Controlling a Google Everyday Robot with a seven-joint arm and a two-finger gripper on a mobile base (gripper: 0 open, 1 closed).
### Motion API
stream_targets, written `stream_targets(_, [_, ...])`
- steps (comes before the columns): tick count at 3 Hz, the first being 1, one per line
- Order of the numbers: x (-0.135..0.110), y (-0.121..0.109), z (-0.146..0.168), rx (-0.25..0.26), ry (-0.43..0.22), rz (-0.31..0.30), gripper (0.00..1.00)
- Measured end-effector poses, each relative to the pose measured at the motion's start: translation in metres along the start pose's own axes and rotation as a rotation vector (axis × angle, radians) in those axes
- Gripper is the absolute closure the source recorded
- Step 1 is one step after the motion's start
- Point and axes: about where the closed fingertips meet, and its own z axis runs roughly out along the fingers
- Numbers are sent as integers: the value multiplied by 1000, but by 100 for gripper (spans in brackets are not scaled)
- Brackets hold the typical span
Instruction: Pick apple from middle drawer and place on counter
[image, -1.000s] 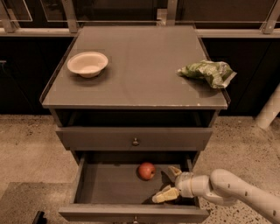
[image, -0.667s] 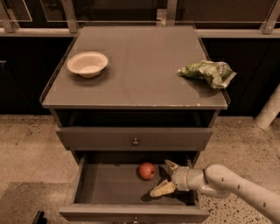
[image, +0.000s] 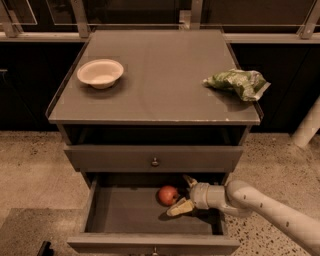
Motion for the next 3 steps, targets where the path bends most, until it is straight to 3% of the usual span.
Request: stream_targets(3, [18, 9, 28, 63, -41, 59, 0])
